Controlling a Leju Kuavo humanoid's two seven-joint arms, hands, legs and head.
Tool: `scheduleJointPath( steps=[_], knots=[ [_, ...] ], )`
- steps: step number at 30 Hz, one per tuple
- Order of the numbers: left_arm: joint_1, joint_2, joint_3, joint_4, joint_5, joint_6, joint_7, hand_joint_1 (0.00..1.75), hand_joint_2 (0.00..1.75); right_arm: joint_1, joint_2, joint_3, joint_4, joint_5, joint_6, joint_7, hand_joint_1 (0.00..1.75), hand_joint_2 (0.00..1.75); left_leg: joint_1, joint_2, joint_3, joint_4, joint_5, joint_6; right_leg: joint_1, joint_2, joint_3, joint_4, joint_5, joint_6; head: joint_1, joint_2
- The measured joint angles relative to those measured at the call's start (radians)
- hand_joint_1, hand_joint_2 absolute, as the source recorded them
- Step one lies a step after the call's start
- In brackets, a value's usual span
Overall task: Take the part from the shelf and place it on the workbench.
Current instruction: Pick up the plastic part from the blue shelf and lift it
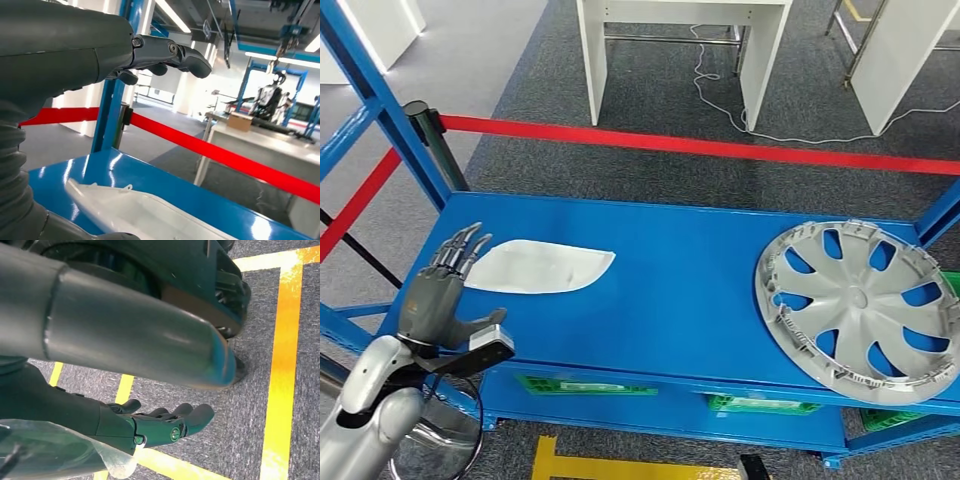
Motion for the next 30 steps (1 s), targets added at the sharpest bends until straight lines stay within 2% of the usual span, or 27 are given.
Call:
scheduleJointPath(
  steps=[3,5,8,9,10,11,13,14,15,16,19,20,21,23,24,25,26,28,29,30],
  knots=[
    [-0.033,0.013,0.001,0.045,-0.026,0.0,0.007,0.0,1.75,0.004,0.0,0.001,0.0,0.006,0.005,0.007,0.0,0.0,0.001,0.0,-0.005,0.007,-0.004,-0.014,0.0,0.003,0.001,-0.004,0.001,-0.014,-0.001,0.0],
    [-0.059,0.018,0.001,0.083,-0.044,0.003,0.012,0.0,1.75,0.003,-0.001,0.002,0.0,0.01,0.007,0.011,0.0,0.0,0.004,0.0,-0.027,0.06,-0.039,-0.026,-0.003,0.002,0.002,-0.007,0.004,-0.025,-0.002,0.0],
    [-0.082,0.018,0.0,0.135,-0.061,0.011,0.014,0.0,0.44,0.001,-0.002,0.008,0.0,0.018,0.009,0.011,0.0,0.0,0.007,0.0,-0.114,0.248,-0.122,-0.036,-0.003,0.003,0.003,-0.007,0.002,-0.032,-0.003,0.0],
    [-0.086,0.014,-0.001,0.152,-0.064,0.013,0.013,0.0,0.0,0.001,-0.002,0.009,0.0,0.02,0.01,0.011,0.0,0.0,0.008,0.0,-0.135,0.288,-0.128,-0.037,-0.003,0.004,0.003,-0.006,0.002,-0.032,-0.004,0.0],
    [-0.093,0.009,-0.003,0.171,-0.066,0.013,0.012,0.0,0.0,0.002,-0.002,0.01,0.0,0.022,0.01,0.011,0.0,0.0,0.01,0.0,-0.139,0.291,-0.114,-0.037,-0.003,0.004,0.004,-0.005,0.001,-0.032,-0.004,0.0],
    [-0.104,0.0,-0.006,0.191,-0.065,0.013,0.01,0.0,0.0,0.002,-0.002,0.011,0.0,0.023,0.01,0.011,0.0,0.0,0.011,0.0,-0.125,0.254,-0.08,-0.035,-0.003,0.005,0.006,-0.004,0.0,-0.031,-0.004,0.0],
    [-0.137,-0.019,-0.014,0.234,-0.058,0.012,0.001,0.0,0.0,-0.001,-0.002,0.013,0.0,0.027,0.011,0.012,0.0,0.0,0.012,-0.001,-0.069,0.122,-0.006,-0.031,-0.002,0.005,0.008,-0.001,-0.004,-0.026,-0.003,0.0],
    [-0.156,-0.032,-0.02,0.257,-0.056,0.012,-0.004,0.0,0.0,-0.004,-0.002,0.015,0.0,0.029,0.012,0.013,0.0,0.0,0.011,-0.001,-0.046,0.067,0.011,-0.027,0.0,0.005,0.006,0.002,-0.006,-0.021,-0.003,0.0],
    [-0.173,-0.046,-0.027,0.282,-0.058,0.013,-0.008,0.0,0.0,-0.007,-0.002,0.016,0.0,0.033,0.013,0.016,0.0,0.0,0.009,-0.002,-0.034,0.035,0.016,-0.024,0.001,0.005,0.003,0.003,-0.006,-0.016,-0.003,0.0],
    [-0.188,-0.06,-0.035,0.306,-0.063,0.015,-0.011,0.0,0.0,-0.009,-0.002,0.017,0.0,0.037,0.015,0.018,0.0,0.0,0.007,-0.003,-0.031,0.025,0.011,-0.02,0.002,0.004,0.0,0.003,-0.005,-0.011,-0.002,0.0],
    [-0.233,-0.109,-0.065,0.383,-0.086,0.026,-0.015,0.0,0.0,-0.013,-0.002,0.021,0.0,0.045,0.018,0.026,0.0,0.0,0.008,-0.004,-0.034,0.018,0.014,-0.003,-0.001,0.003,-0.012,0.016,-0.015,0.006,-0.001,0.0],
    [-0.252,-0.127,-0.076,0.411,-0.09,0.033,-0.018,0.0,0.0,-0.014,-0.002,0.023,0.0,0.047,0.019,0.029,0.0,0.0,0.01,-0.004,-0.034,0.015,0.017,0.004,-0.002,0.003,-0.029,0.048,-0.034,0.011,0.0,0.0],
    [-0.271,-0.144,-0.086,0.438,-0.092,0.041,-0.022,0.0,0.0,-0.016,-0.002,0.025,0.0,0.051,0.019,0.031,0.0,0.0,0.011,-0.004,-0.035,0.014,0.018,0.009,-0.002,0.003,-0.057,0.102,-0.062,0.014,0.001,0.0],
    [-0.299,-0.176,-0.104,0.489,-0.09,0.057,-0.032,0.0,0.0,-0.018,-0.002,0.029,0.0,0.057,0.019,0.036,0.0,0.0,0.009,-0.004,-0.036,0.015,0.018,0.015,-0.002,0.003,-0.126,0.241,-0.118,0.017,0.002,0.0],
    [-0.308,-0.193,-0.113,0.512,-0.086,0.064,-0.04,0.0,0.0,-0.019,-0.002,0.031,0.0,0.06,0.02,0.039,0.0,0.0,0.007,-0.004,-0.036,0.015,0.018,0.016,-0.002,0.003,-0.151,0.287,-0.127,0.018,0.002,0.0],
    [-0.315,-0.207,-0.12,0.532,-0.08,0.071,-0.048,0.0,0.0,-0.018,-0.002,0.033,0.0,0.062,0.02,0.041,0.0,0.0,0.006,-0.004,-0.036,0.016,0.017,0.016,-0.002,0.003,-0.16,0.298,-0.119,0.017,0.003,0.0],
    [-0.322,-0.222,-0.126,0.551,-0.071,0.077,-0.058,0.0,0.0,-0.018,-0.002,0.035,0.0,0.065,0.021,0.044,0.0,0.0,0.006,-0.004,-0.035,0.016,0.017,0.016,-0.002,0.003,-0.148,0.268,-0.092,0.016,0.002,0.0],
    [-0.337,-0.245,-0.134,0.575,-0.048,0.091,-0.079,0.0,0.0,-0.02,-0.002,0.037,0.0,0.072,0.024,0.048,0.0,0.0,0.004,-0.005,-0.035,0.018,0.015,0.014,-0.001,0.002,-0.086,0.131,-0.023,0.01,0.003,0.0],
    [-0.345,-0.255,-0.138,0.584,-0.035,0.097,-0.09,0.0,0.0,-0.022,-0.002,0.039,0.0,0.075,0.026,0.05,0.0,0.0,0.002,-0.005,-0.037,0.021,0.014,0.011,-0.001,0.002,-0.054,0.068,-0.001,0.007,0.002,0.0],
    [-0.351,-0.262,-0.142,0.589,-0.021,0.104,-0.101,0.0,0.0,-0.024,-0.001,0.041,0.0,0.078,0.028,0.052,0.0,0.0,0.0,-0.005,-0.038,0.022,0.014,0.007,0.0,0.002,-0.034,0.029,0.008,0.004,0.002,0.0]
  ],
)
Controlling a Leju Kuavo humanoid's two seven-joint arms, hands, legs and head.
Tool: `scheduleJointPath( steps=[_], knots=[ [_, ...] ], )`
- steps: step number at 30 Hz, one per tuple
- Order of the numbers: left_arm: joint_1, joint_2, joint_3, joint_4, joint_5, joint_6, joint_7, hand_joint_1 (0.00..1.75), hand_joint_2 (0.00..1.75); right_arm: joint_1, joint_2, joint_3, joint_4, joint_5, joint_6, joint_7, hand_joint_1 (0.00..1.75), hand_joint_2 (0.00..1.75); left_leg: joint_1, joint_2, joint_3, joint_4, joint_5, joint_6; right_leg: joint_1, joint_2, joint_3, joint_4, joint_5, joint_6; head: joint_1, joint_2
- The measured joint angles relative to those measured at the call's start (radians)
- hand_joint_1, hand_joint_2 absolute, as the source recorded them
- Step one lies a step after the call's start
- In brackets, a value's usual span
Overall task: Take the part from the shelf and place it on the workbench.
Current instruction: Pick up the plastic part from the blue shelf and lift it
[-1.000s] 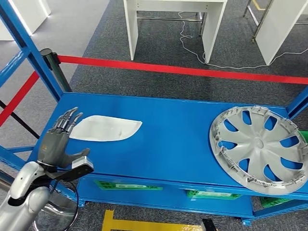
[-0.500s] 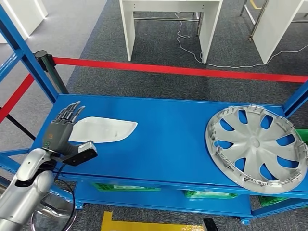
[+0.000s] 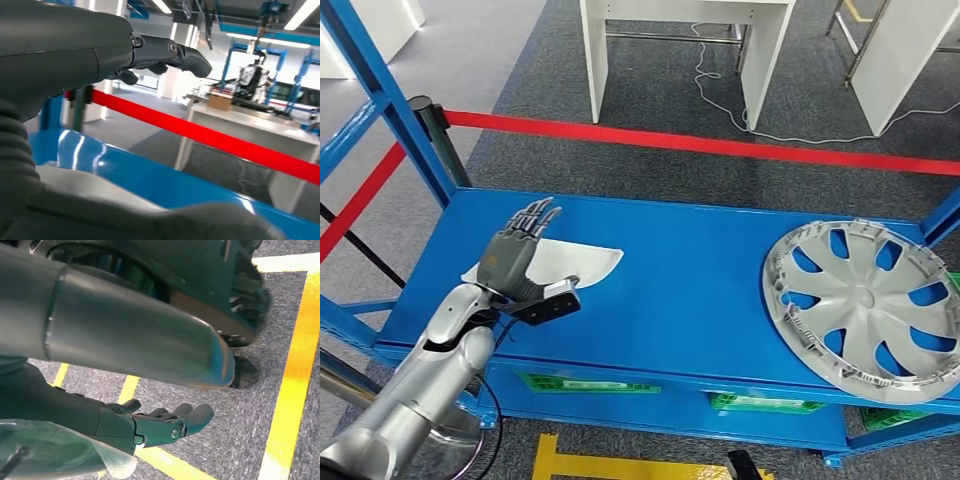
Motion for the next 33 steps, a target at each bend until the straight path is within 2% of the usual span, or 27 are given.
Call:
scheduleJointPath(
  steps=[3,5,6,8,9,10,11,13,14,15,16,19,21,23,24,25,26,27,29,30,31,33],
  knots=[
    [-0.005,-0.02,-0.01,0.009,0.038,0.011,-0.024,0.0,0.0,-0.001,0.0,0.002,0.0,0.006,0.006,0.006,0.0,0.0,-0.002,0.0,-0.003,0.001,-0.001,-0.013,-0.001,0.002,0.012,-0.02,0.0,-0.01,-0.001,0.0],
    [-0.007,-0.028,-0.014,0.01,0.052,0.016,-0.031,0.0,0.0,-0.001,0.0,0.004,0.0,0.012,0.008,0.008,0.0,0.0,-0.001,0.0,-0.014,0.034,-0.026,-0.024,-0.004,0.002,0.014,-0.023,0.003,-0.02,-0.002,0.0],
    [-0.007,-0.03,-0.015,0.01,0.056,0.018,-0.033,0.0,0.0,-0.002,0.001,0.006,0.0,0.014,0.008,0.008,0.0,0.0,0.001,0.0,-0.033,0.08,-0.053,-0.029,-0.006,0.001,0.015,-0.024,0.003,-0.024,-0.003,0.0],
    [-0.005,-0.033,-0.018,0.01,0.064,0.017,-0.034,0.0,0.0,-0.003,0.002,0.008,0.0,0.016,0.009,0.008,0.0,0.0,0.003,0.0,-0.093,0.214,-0.116,-0.037,-0.005,0.001,0.016,-0.023,0.002,-0.028,-0.004,0.0],
    [-0.003,-0.034,-0.02,0.011,0.069,0.014,-0.036,0.0,0.0,-0.002,0.002,0.008,0.0,0.016,0.01,0.009,0.0,0.0,0.004,0.0,-0.118,0.268,-0.132,-0.039,-0.005,0.001,0.016,-0.023,0.002,-0.028,-0.004,0.0],
    [-0.001,-0.035,-0.021,0.011,0.075,0.01,-0.038,0.0,0.0,-0.002,0.002,0.009,0.0,0.017,0.01,0.009,0.0,0.0,0.005,0.0,-0.129,0.289,-0.13,-0.039,-0.005,0.002,0.016,-0.023,0.002,-0.029,-0.004,0.0],
    [0.0,-0.035,-0.023,0.011,0.08,0.005,-0.04,0.0,0.0,-0.001,0.002,0.009,0.0,0.017,0.011,0.01,0.0,0.0,0.006,0.0,-0.121,0.269,-0.107,-0.038,-0.005,0.002,0.017,-0.022,0.001,-0.028,-0.004,0.0],
    [-0.002,-0.036,-0.027,0.011,0.085,0.0,-0.043,0.0,0.0,-0.002,0.003,0.011,0.0,0.017,0.012,0.01,0.0,0.0,0.006,0.0,-0.064,0.14,-0.034,-0.032,-0.005,0.003,0.02,-0.021,-0.001,-0.026,-0.004,0.0],
    [-0.003,-0.038,-0.029,0.011,0.085,-0.001,-0.043,0.0,0.0,-0.002,0.003,0.012,0.0,0.017,0.012,0.009,0.0,0.0,0.005,0.0,-0.034,0.074,-0.009,-0.029,-0.003,0.004,0.021,-0.02,-0.002,-0.023,-0.003,0.0],
    [-0.004,-0.039,-0.03,0.011,0.085,-0.001,-0.044,0.0,0.0,-0.003,0.003,0.013,0.0,0.017,0.012,0.009,0.0,0.0,0.003,-0.001,-0.014,0.03,0.003,-0.025,-0.002,0.004,0.019,-0.019,-0.003,-0.019,-0.003,0.0],
    [-0.004,-0.04,-0.031,0.011,0.085,-0.002,-0.044,0.0,0.0,-0.003,0.003,0.015,0.0,0.017,0.013,0.009,0.0,0.0,0.001,-0.001,-0.006,0.009,0.003,-0.021,-0.001,0.004,0.018,-0.019,-0.003,-0.014,-0.003,0.0],
    [-0.006,-0.043,-0.032,0.011,0.085,-0.008,-0.044,0.0,0.0,-0.003,0.004,0.018,0.0,0.018,0.013,0.01,0.0,0.0,0.001,-0.002,-0.006,0.0,0.005,-0.005,-0.002,0.003,0.011,-0.016,-0.007,0.003,-0.002,0.0],
    [-0.012,-0.044,-0.034,0.012,0.08,-0.033,-0.036,0.0,0.0,-0.004,0.004,0.018,0.0,0.018,0.013,0.01,0.0,0.0,0.005,-0.001,-0.004,-0.007,0.01,0.006,-0.003,0.002,-0.018,0.042,-0.045,0.012,0.001,0.0],
    [-0.018,-0.044,-0.041,0.018,0.067,-0.075,-0.011,0.0,0.87,-0.004,0.004,0.018,0.0,0.019,0.013,0.011,0.0,0.0,0.005,-0.001,-0.005,-0.007,0.011,0.011,-0.004,0.002,-0.08,0.174,-0.107,0.016,0.004,0.0],
    [-0.021,-0.043,-0.047,0.024,0.058,-0.097,0.004,0.0,1.31,-0.003,0.004,0.018,0.0,0.019,0.013,0.012,0.0,0.0,0.005,0.0,-0.006,-0.006,0.011,0.012,-0.004,0.002,-0.109,0.233,-0.127,0.018,0.005,0.0],
    [-0.022,-0.042,-0.054,0.032,0.05,-0.115,0.019,0.0,1.75,-0.002,0.005,0.018,0.0,0.019,0.013,0.012,0.0,0.0,0.004,0.0,-0.006,-0.006,0.011,0.012,-0.004,0.002,-0.124,0.265,-0.131,0.019,0.005,0.0],
    [-0.024,-0.041,-0.059,0.04,0.045,-0.129,0.032,0.0,1.75,-0.001,0.005,0.018,0.0,0.019,0.012,0.012,0.0,0.0,0.004,0.0,-0.007,-0.005,0.011,0.012,-0.004,0.001,-0.121,0.256,-0.116,0.019,0.005,0.0],
    [-0.026,-0.04,-0.063,0.047,0.042,-0.141,0.042,0.0,1.75,0.0,0.006,0.018,0.0,0.02,0.012,0.012,0.0,0.0,0.004,0.0,-0.006,-0.004,0.01,0.011,-0.004,0.001,-0.097,0.207,-0.085,0.018,0.005,0.0],
    [-0.038,-0.04,-0.068,0.058,0.036,-0.156,0.058,0.0,1.75,-0.002,0.007,0.018,0.0,0.023,0.011,0.012,0.0,0.0,0.002,-0.001,-0.008,0.001,0.008,0.006,-0.004,-0.001,-0.024,0.067,-0.028,0.015,0.006,0.0],
    [-0.047,-0.039,-0.073,0.065,0.031,-0.161,0.064,0.0,1.75,-0.003,0.008,0.018,0.0,0.025,0.01,0.012,0.0,0.0,0.0,-0.001,-0.011,0.004,0.007,0.002,-0.004,-0.001,0.002,0.017,-0.014,0.011,0.005,0.0],
    [-0.055,-0.039,-0.078,0.072,0.025,-0.165,0.07,0.0,1.75,-0.004,0.009,0.018,0.0,0.028,0.009,0.011,0.0,0.0,-0.001,-0.002,-0.013,0.006,0.007,-0.003,-0.003,0.0,0.016,-0.007,-0.012,0.007,0.005,0.0],
    [-0.064,-0.037,-0.085,0.084,0.014,-0.171,0.08,0.0,1.75,-0.002,0.011,0.018,0.0,0.033,0.007,0.009,0.0,0.0,-0.002,-0.002,-0.014,0.006,0.009,-0.013,-0.001,0.002,0.018,-0.011,-0.012,-0.005,0.005,0.0]
  ],
)
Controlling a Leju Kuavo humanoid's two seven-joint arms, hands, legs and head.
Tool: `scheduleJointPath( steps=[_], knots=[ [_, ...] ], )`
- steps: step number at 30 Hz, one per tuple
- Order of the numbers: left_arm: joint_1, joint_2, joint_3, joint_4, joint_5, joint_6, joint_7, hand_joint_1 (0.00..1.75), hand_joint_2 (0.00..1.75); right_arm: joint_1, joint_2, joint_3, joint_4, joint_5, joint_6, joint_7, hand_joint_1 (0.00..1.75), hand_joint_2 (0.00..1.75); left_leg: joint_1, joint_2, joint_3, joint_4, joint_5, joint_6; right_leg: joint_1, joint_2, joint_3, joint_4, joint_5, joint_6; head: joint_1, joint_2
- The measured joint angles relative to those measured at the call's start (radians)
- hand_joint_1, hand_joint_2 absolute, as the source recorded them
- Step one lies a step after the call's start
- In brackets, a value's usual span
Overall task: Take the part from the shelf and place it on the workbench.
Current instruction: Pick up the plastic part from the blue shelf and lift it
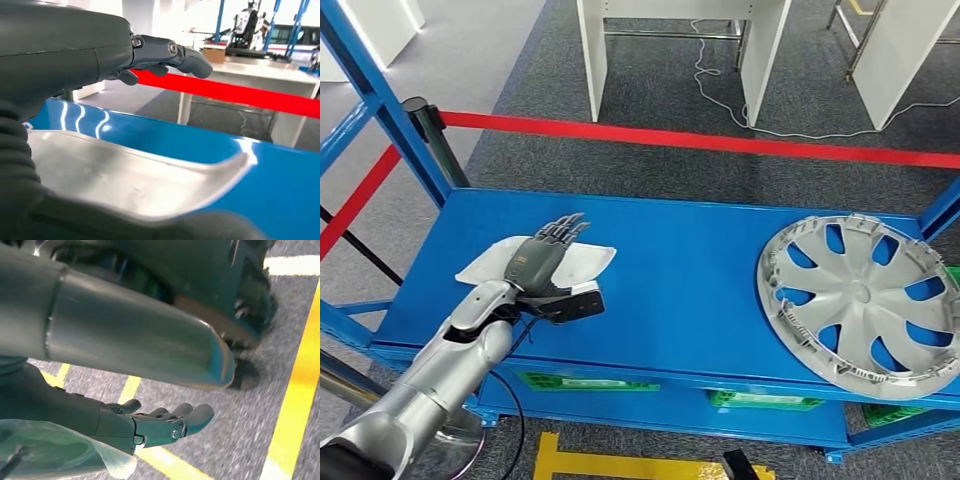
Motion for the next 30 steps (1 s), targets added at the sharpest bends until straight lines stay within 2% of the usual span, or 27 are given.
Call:
scheduleJointPath(
  steps=[2,3,6,7,8,9,11,12,13,16,18,19,21,22,23,24,25,27,28,30],
  knots=[
    [-0.006,0.002,-0.004,0.009,-0.005,-0.007,0.004,0.0,1.75,0.001,0.001,0.0,0.0,0.003,-0.003,-0.002,0.0,0.0,0.003,0.001,-0.006,0.017,-0.014,-0.011,-0.002,0.001,0.0,-0.003,0.004,-0.012,-0.001,0.0],
    [-0.009,0.004,-0.006,0.013,-0.004,-0.01,0.004,0.0,1.75,0.001,0.002,-0.001,0.0,0.003,-0.004,-0.002,0.0,0.0,0.004,0.001,-0.021,0.052,-0.036,-0.017,-0.004,0.0,0.001,-0.005,0.005,-0.018,-0.002,0.0],
    [-0.016,0.01,-0.014,0.031,-0.008,-0.016,0.005,0.0,1.75,0.001,0.003,-0.001,0.0,0.004,-0.005,-0.003,0.0,0.0,0.006,0.001,-0.105,0.239,-0.124,-0.026,-0.004,0.0,0.001,-0.005,0.005,-0.024,-0.003,0.0],
    [-0.017,0.012,-0.018,0.037,-0.013,-0.017,0.007,0.0,1.75,0.002,0.003,-0.001,0.0,0.004,-0.005,-0.003,0.0,0.0,0.006,0.001,-0.124,0.279,-0.132,-0.027,-0.004,0.0,0.001,-0.004,0.005,-0.025,-0.003,0.0],
    [-0.017,0.014,-0.021,0.043,-0.021,-0.018,0.011,0.0,1.75,0.002,0.003,-0.001,0.0,0.004,-0.005,-0.003,0.0,0.0,0.006,0.001,-0.126,0.282,-0.12,-0.026,-0.004,0.001,0.002,-0.004,0.005,-0.025,-0.003,0.0],
    [-0.02,0.016,-0.025,0.048,-0.029,-0.018,0.015,0.0,1.75,0.002,0.003,-0.001,0.0,0.005,-0.005,-0.003,0.0,0.0,0.006,0.001,-0.11,0.245,-0.09,-0.023,-0.003,0.002,0.003,-0.004,0.005,-0.025,-0.003,0.0],
    [-0.029,0.021,-0.03,0.055,-0.043,-0.018,0.023,0.0,1.75,0.002,0.004,-0.001,0.0,0.005,-0.006,-0.003,0.0,0.0,0.004,0.001,-0.046,0.108,-0.02,-0.012,-0.002,0.004,0.006,-0.004,0.003,-0.023,-0.003,0.0],
    [-0.035,0.023,-0.033,0.058,-0.048,-0.02,0.025,0.0,1.75,0.002,0.005,-0.001,0.0,0.006,-0.006,-0.004,0.0,0.0,0.002,0.0,-0.021,0.049,0.0,-0.007,-0.001,0.004,0.004,-0.003,0.002,-0.02,-0.003,0.0],
    [-0.041,0.025,-0.036,0.062,-0.051,-0.022,0.027,0.0,1.75,0.002,0.006,-0.001,0.0,0.007,-0.006,-0.005,0.0,0.0,0.0,0.0,-0.007,0.015,0.006,-0.003,0.0,0.004,0.002,-0.002,0.002,-0.016,-0.002,0.0],
    [-0.05,0.029,-0.045,0.071,-0.059,-0.034,0.035,0.0,1.75,0.002,0.008,-0.001,0.0,0.01,-0.007,-0.007,0.0,0.0,-0.002,-0.001,-0.003,-0.006,0.005,0.008,-0.001,0.002,-0.005,-0.003,0.002,0.001,-0.002,0.0],
    [-0.056,0.03,-0.048,0.074,-0.06,-0.041,0.042,0.0,1.75,0.002,0.008,-0.001,0.0,0.011,-0.007,-0.01,0.0,0.0,0.004,0.0,0.002,-0.015,0.01,0.018,-0.001,0.002,-0.024,0.031,-0.022,0.01,0.0,0.0],
    [-0.059,0.03,-0.05,0.076,-0.06,-0.044,0.045,0.0,1.75,0.001,0.008,-0.001,0.0,0.012,-0.007,-0.011,0.0,0.0,0.006,0.0,0.003,-0.018,0.012,0.021,-0.002,0.001,-0.048,0.08,-0.049,0.013,0.002,0.0],
    [-0.061,0.03,-0.051,0.083,-0.061,-0.048,0.051,0.0,1.75,0.002,0.008,-0.001,0.0,0.012,-0.007,-0.011,0.0,0.0,0.006,0.001,0.003,-0.017,0.012,0.025,-0.003,0.001,-0.113,0.214,-0.106,0.019,0.005,0.0],
    [-0.06,0.03,-0.053,0.087,-0.061,-0.049,0.054,0.0,1.75,0.004,0.008,-0.001,0.0,0.012,-0.007,-0.012,0.0,0.0,0.005,0.001,0.003,-0.017,0.012,0.025,-0.003,0.001,-0.138,0.261,-0.117,0.022,0.005,0.0],
    [-0.059,0.03,-0.054,0.09,-0.062,-0.05,0.056,0.0,1.75,0.006,0.008,-0.001,0.0,0.012,-0.007,-0.012,0.0,0.0,0.006,0.001,0.002,-0.016,0.012,0.025,-0.004,0.001,-0.146,0.274,-0.11,0.024,0.006,0.0],
    [-0.059,0.03,-0.055,0.093,-0.062,-0.051,0.061,0.0,1.75,0.007,0.008,-0.001,0.0,0.012,-0.007,-0.012,0.0,0.0,0.006,0.001,0.002,-0.015,0.011,0.024,-0.005,0.001,-0.135,0.246,-0.085,0.025,0.006,0.0],
    [-0.059,0.03,-0.056,0.096,-0.062,-0.052,0.065,0.0,1.75,0.008,0.008,-0.001,0.0,0.011,-0.008,-0.012,0.0,0.0,0.007,0.001,0.003,-0.012,0.01,0.022,-0.007,0.0,-0.106,0.184,-0.048,0.025,0.006,0.0],
    [-0.059,0.03,-0.056,0.099,-0.063,-0.054,0.073,0.0,1.75,0.007,0.008,-0.001,0.0,0.01,-0.009,-0.014,0.0,0.0,0.005,0.0,0.0,-0.004,0.005,0.013,-0.008,-0.001,-0.04,0.054,-0.002,0.021,0.005,0.0],
    [-0.059,0.031,-0.056,0.101,-0.063,-0.055,0.075,0.0,1.75,0.006,0.008,-0.001,0.0,0.01,-0.009,-0.015,0.0,0.0,0.003,0.0,-0.002,-0.001,0.004,0.008,-0.008,0.0,-0.02,0.017,0.006,0.017,0.005,0.0],
    [-0.059,0.032,-0.056,0.106,-0.062,-0.059,0.076,0.0,1.75,0.009,0.008,-0.001,0.0,0.009,-0.01,-0.016,0.0,0.0,0.001,-0.001,-0.004,0.0,0.005,-0.001,-0.004,0.002,-0.011,0.005,0.005,0.004,0.004,0.0]
  ],
)
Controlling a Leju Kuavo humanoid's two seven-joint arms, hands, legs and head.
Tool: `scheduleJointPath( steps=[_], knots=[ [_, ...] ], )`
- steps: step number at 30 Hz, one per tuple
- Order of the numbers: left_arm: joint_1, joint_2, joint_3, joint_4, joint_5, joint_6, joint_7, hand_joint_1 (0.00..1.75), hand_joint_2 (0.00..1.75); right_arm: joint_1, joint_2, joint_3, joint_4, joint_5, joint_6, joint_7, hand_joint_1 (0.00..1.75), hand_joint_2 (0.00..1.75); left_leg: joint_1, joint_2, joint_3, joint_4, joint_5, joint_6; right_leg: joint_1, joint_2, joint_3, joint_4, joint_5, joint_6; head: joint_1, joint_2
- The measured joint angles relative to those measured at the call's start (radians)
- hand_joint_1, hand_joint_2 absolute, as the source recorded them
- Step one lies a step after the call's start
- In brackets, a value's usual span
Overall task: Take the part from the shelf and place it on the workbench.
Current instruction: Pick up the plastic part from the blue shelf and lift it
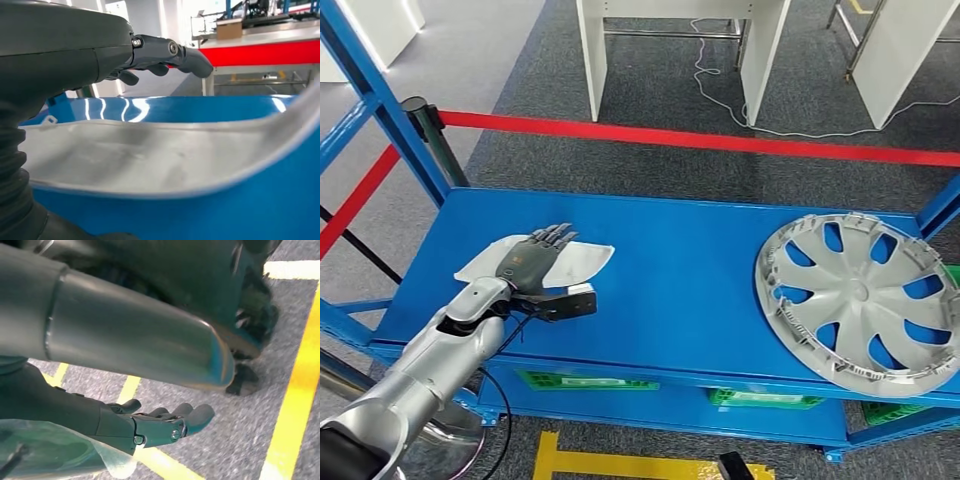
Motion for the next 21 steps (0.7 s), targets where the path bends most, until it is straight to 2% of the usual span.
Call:
scheduleJointPath(
  steps=[2,3,4,6,7,8,9,11,12,13,14,16,18,19,20,21],
  knots=[
    [0.0,0.002,0.0,0.003,0.0,-0.002,0.001,0.0,1.75,0.004,0.0,0.0,0.0,0.001,-0.002,0.0,0.0,0.0,0.003,0.0,-0.003,0.008,-0.008,-0.011,-0.001,-0.001,0.0,-0.002,0.004,-0.013,0.0,0.0],
    [0.0,0.004,0.001,0.004,0.0,-0.003,0.001,0.0,1.75,0.004,0.0,0.0,0.0,0.001,-0.003,-0.001,0.0,0.0,0.005,0.001,-0.012,0.031,-0.024,-0.016,-0.003,-0.001,0.001,-0.004,0.005,-0.019,-0.001,0.0],
    [0.0,0.006,0.001,0.006,0.001,-0.003,0.002,0.0,1.75,0.004,0.0,-0.001,0.0,0.001,-0.004,-0.001,0.0,0.0,0.006,0.001,-0.031,0.075,-0.051,-0.021,-0.004,-0.002,0.002,-0.006,0.007,-0.024,-0.002,0.0],
    [0.003,0.008,0.001,0.009,0.001,-0.003,0.002,0.0,1.75,0.005,0.0,-0.001,0.0,0.0,-0.004,-0.002,0.0,0.0,0.006,0.001,-0.088,0.208,-0.116,-0.027,-0.004,-0.002,0.002,-0.005,0.006,-0.028,-0.003,0.0],
    [0.006,0.009,0.001,0.012,0.001,-0.003,0.002,0.0,1.75,0.005,0.0,-0.001,0.0,0.0,-0.003,-0.002,0.0,0.0,0.007,0.001,-0.113,0.264,-0.136,-0.028,-0.004,-0.003,0.002,-0.005,0.006,-0.028,-0.003,0.0],
    [0.008,0.009,0.001,0.014,0.001,-0.003,0.002,0.0,1.75,0.006,0.0,-0.001,0.0,0.0,-0.002,-0.002,0.0,0.0,0.007,0.001,-0.124,0.289,-0.137,-0.028,-0.004,-0.003,0.002,-0.005,0.006,-0.028,-0.003,0.0],
    [0.009,0.009,0.001,0.015,0.001,-0.003,0.002,0.0,1.75,0.006,0.0,-0.001,0.0,0.0,-0.002,-0.002,0.0,0.0,0.007,0.001,-0.114,0.271,-0.117,-0.026,-0.003,-0.002,0.003,-0.005,0.006,-0.028,-0.003,0.0],
    [0.006,0.01,0.001,0.017,0.001,-0.003,0.002,0.0,1.75,0.006,0.0,-0.001,0.0,0.001,-0.002,-0.002,0.0,0.0,0.006,0.001,-0.05,0.14,-0.048,-0.017,-0.003,-0.001,0.007,-0.005,0.005,-0.027,-0.003,0.0],
    [0.005,0.01,0.001,0.017,0.001,-0.003,0.002,0.0,1.75,0.006,0.0,-0.001,0.0,0.001,-0.003,-0.002,0.0,0.0,0.004,0.001,-0.017,0.072,-0.025,-0.012,-0.001,0.0,0.007,-0.004,0.004,-0.024,-0.003,0.0],
    [0.003,0.011,0.001,0.017,0.001,-0.003,0.002,0.0,1.75,0.006,0.0,-0.001,0.0,0.001,-0.003,-0.002,0.0,0.0,0.002,0.001,0.004,0.026,-0.013,-0.008,0.0,0.001,0.006,-0.004,0.004,-0.02,-0.003,0.0],
    [0.003,0.011,0.002,0.017,0.001,-0.003,0.003,0.0,1.75,0.005,0.0,-0.001,0.0,0.001,-0.003,-0.002,0.0,0.0,0.0,0.001,0.014,0.004,-0.013,-0.005,0.001,0.001,0.004,-0.004,0.004,-0.015,-0.002,0.0],
    [0.002,0.011,0.003,0.017,0.004,-0.004,0.004,0.0,1.75,0.006,0.0,-0.001,0.0,0.0,-0.003,-0.003,0.0,0.0,-0.001,0.0,0.014,-0.002,-0.013,0.001,0.001,0.001,0.005,-0.008,0.006,-0.004,-0.002,0.0],
    [0.001,0.012,0.006,0.018,0.006,-0.004,0.009,0.0,1.75,0.006,0.0,-0.001,0.0,0.0,-0.003,-0.004,0.0,0.0,0.004,0.0,0.019,-0.013,-0.007,0.012,0.001,0.0,-0.003,0.006,-0.01,0.007,0.0,0.0],
    [0.0,0.012,0.007,0.019,0.007,-0.005,0.01,0.0,1.75,0.006,0.0,-0.001,0.0,0.0,-0.003,-0.004,0.0,0.0,0.007,0.0,0.022,-0.018,-0.004,0.017,0.002,0.0,-0.02,0.038,-0.033,0.011,0.003,0.0],
    [0.001,0.012,0.008,0.02,0.007,-0.005,0.011,0.04,1.75,0.006,0.0,-0.001,0.0,0.0,-0.003,-0.004,0.0,0.0,0.008,0.001,0.022,-0.02,-0.002,0.02,0.001,-0.001,-0.048,0.094,-0.063,0.014,0.006,0.0],
    [0.001,0.012,0.008,0.022,0.008,-0.005,0.011,0.27,1.75,0.006,0.0,-0.001,0.0,0.001,-0.003,-0.004,0.0,0.0,0.008,0.001,0.021,-0.02,-0.002,0.021,0.001,-0.001,-0.082,0.166,-0.095,0.017,0.009,0.0]
  ],
)
